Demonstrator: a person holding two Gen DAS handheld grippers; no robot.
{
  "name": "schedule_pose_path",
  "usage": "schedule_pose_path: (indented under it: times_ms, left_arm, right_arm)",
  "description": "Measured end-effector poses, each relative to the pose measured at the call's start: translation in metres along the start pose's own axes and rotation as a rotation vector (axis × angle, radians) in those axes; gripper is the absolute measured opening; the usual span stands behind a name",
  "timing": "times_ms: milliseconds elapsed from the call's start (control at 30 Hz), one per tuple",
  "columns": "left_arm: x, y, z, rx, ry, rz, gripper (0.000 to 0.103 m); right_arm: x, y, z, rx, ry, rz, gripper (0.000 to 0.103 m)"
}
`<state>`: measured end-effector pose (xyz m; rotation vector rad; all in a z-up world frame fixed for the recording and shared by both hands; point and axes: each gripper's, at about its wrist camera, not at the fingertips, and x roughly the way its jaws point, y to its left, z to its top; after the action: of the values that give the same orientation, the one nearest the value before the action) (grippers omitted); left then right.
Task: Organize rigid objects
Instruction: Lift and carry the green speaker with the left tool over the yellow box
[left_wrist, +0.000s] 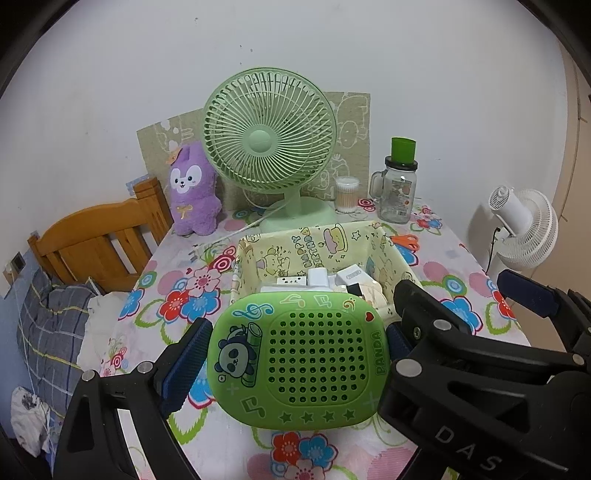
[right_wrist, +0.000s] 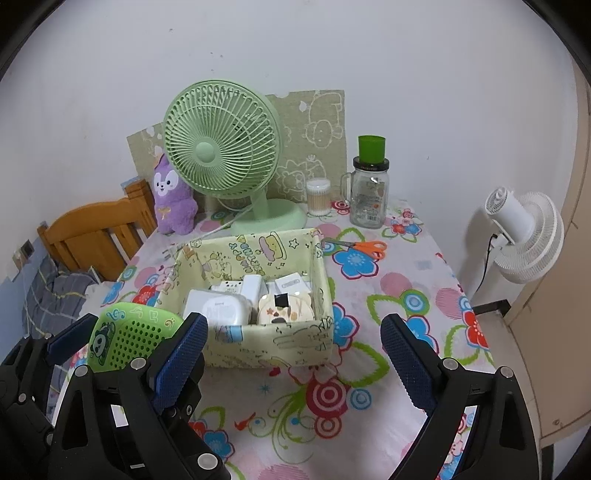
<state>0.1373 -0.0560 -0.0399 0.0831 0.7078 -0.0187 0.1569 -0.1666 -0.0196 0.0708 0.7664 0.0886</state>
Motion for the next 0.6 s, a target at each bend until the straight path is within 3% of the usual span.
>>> schedule_pose_path:
  times_ms: [600]
  left_arm:
    - [0.046, 0.001, 0.028, 0.003, 0.002, -0.002, 0.095]
  right_arm:
    - [0.046, -0.002, 0.029, 0.011, 0.003, -0.037, 0.096]
